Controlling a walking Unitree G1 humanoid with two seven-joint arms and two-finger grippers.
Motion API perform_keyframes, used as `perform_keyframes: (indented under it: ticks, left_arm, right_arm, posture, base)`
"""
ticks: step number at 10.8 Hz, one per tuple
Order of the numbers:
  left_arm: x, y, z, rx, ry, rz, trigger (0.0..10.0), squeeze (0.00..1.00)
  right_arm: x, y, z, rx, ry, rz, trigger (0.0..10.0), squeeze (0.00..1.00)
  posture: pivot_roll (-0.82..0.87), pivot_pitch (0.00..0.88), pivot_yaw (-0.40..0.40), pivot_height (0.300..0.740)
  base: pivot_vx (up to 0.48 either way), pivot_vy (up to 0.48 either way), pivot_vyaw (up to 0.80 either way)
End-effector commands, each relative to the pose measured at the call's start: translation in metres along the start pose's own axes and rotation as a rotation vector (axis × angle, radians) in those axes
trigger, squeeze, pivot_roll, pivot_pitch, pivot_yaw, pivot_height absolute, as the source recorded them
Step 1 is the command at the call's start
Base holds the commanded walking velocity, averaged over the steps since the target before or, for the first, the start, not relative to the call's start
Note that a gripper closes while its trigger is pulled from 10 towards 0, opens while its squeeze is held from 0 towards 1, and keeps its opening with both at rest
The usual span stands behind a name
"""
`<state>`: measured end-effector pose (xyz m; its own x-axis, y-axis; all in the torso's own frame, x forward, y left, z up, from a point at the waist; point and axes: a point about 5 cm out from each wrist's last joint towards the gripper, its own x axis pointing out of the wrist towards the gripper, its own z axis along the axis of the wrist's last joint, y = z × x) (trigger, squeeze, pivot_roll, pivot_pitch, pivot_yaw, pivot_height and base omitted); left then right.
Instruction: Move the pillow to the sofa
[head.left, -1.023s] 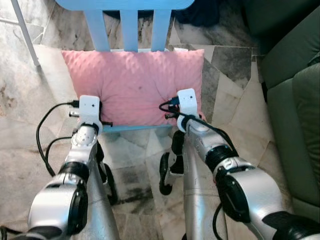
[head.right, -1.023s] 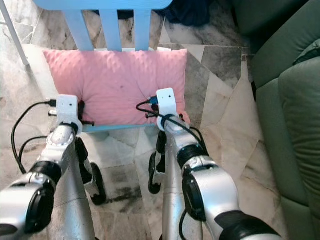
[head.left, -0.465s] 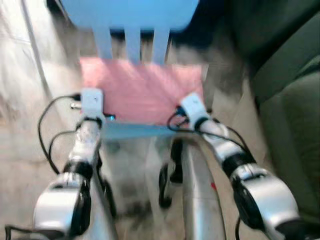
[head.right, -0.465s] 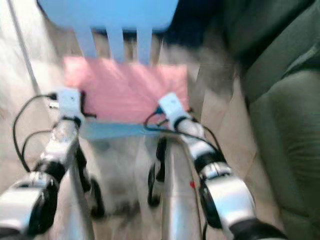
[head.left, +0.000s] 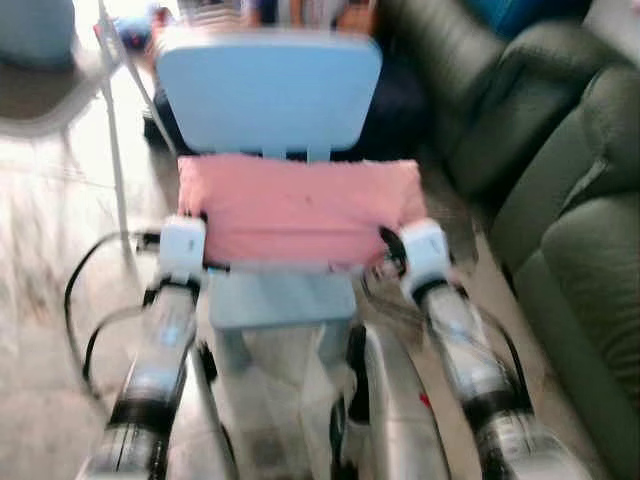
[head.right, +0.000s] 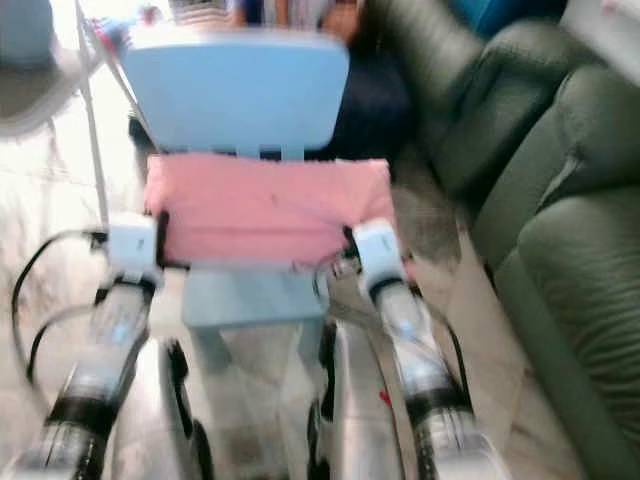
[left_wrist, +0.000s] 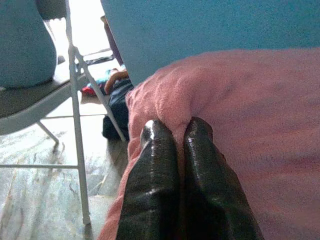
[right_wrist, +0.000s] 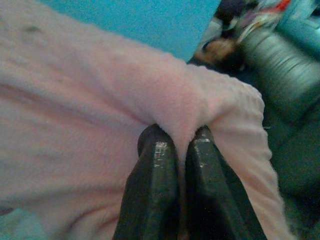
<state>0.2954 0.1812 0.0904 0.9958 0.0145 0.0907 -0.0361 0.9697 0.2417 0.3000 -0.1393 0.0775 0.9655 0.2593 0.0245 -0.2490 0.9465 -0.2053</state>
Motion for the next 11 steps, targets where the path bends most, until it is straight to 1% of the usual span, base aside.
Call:
perform_keyframes:
  ticks: [1,2,3,4,5,6,7,8,9,10,11]
  left_arm:
    - [-0.007,0.005,0.003,0.003,-0.001,0.007,10.0,0.0]
    - [-0.027,0.0,0.003,0.014,0.017,-0.019,10.0,0.0]
    - [-0.041,-0.005,0.005,0.01,0.015,-0.058,10.0,0.0]
    - [-0.049,-0.005,0.007,0.041,0.009,-0.067,10.0,0.0]
    - [-0.045,-0.005,0.006,0.016,0.03,-0.055,10.0,0.0]
    - [-0.046,-0.007,0.009,0.011,0.038,-0.061,10.0,0.0]
    - [-0.045,-0.014,0.009,-0.001,0.046,-0.07,10.0,0.0]
    - [-0.046,-0.016,0.008,-0.005,0.054,-0.074,10.0,0.0]
    - [-0.047,-0.019,0.007,-0.01,0.068,-0.081,10.0,0.0]
    - [-0.047,-0.018,0.005,-0.001,0.083,-0.076,10.0,0.0]
    - [-0.047,-0.017,0.003,-0.004,0.095,-0.071,10.0,0.0]
  right_arm:
    - [-0.01,-0.012,0.001,0.014,-0.009,-0.078,3.0,0.0]
    - [-0.025,-0.01,-0.004,0.028,0.013,-0.092,10.0,0.0]
    - [-0.035,-0.009,-0.005,0.052,0.019,-0.095,10.0,0.0]
    - [-0.041,-0.009,-0.005,0.115,0.022,-0.101,10.0,0.0]
    - [-0.041,-0.006,-0.002,0.144,0.015,-0.093,10.0,0.0]
    - [-0.041,-0.002,0.0,0.151,0.015,-0.078,10.0,0.0]
    - [-0.039,0.0,0.003,0.159,0.018,-0.069,10.0,0.0]
    - [-0.04,-0.001,0.003,0.161,0.023,-0.067,10.0,0.0]
    - [-0.041,-0.004,0.003,0.16,0.031,-0.067,10.0,0.0]
    - [-0.042,-0.003,0.002,0.135,0.047,-0.055,10.0,0.0]
    - [-0.043,-0.006,0.0,0.117,0.068,-0.09,10.0,0.0]
  posture:
    - [0.02,0.0,-0.077,0.527]
    - [0.02,0.0,-0.072,0.527]
    - [0.02,0.0,-0.065,0.527]
    - [0.02,0.0,-0.063,0.527]
    - [0.02,0.0,-0.066,0.546]
    - [0.01,0.0,-0.065,0.566]
    - [0.01,0.0,-0.067,0.585]
    - [0.0,0.0,-0.068,0.6]
    - [-0.01,0.0,-0.068,0.624]
    - [-0.01,0.0,-0.067,0.634]
    - [-0.01,0.0,-0.069,0.634]
  base:
    - [0.0,0.0,0.0]
    - [0.0,0.0,0.0]
    - [0.0,0.0,0.0]
    - [0.0,0.0,0.0]
    - [0.0,0.0,0.0]
    - [0.0,0.0,0.0]
    - [0.0,0.0,0.0]
    - [0.0,0.0,0.0]
    - [0.0,0.0,0.0]
    - [0.0,0.0,0.0]
    - [0.0,0.0,0.0]
